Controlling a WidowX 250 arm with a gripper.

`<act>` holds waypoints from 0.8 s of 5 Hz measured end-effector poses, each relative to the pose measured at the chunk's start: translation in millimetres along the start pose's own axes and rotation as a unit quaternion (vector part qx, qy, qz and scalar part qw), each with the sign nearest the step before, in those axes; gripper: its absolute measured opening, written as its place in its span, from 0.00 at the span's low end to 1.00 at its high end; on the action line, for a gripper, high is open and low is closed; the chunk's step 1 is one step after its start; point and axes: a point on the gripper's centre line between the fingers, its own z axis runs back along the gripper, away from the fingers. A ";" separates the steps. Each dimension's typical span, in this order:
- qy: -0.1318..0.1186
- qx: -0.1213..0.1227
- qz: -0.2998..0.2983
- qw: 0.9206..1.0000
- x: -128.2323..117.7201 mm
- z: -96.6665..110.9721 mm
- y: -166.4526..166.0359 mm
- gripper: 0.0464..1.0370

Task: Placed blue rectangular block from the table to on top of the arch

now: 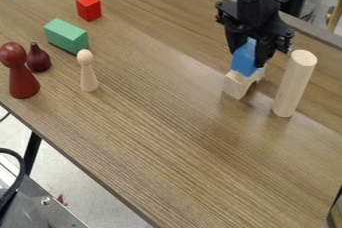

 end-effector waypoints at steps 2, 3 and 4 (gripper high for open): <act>0.000 0.001 0.010 1.000 -1.1 -5.0 0.7 0.51; 0.003 0.001 0.019 1.000 -5.4 -7.7 0.4 0.51; 0.005 0.004 0.024 1.000 -9.4 -10.4 1.8 0.51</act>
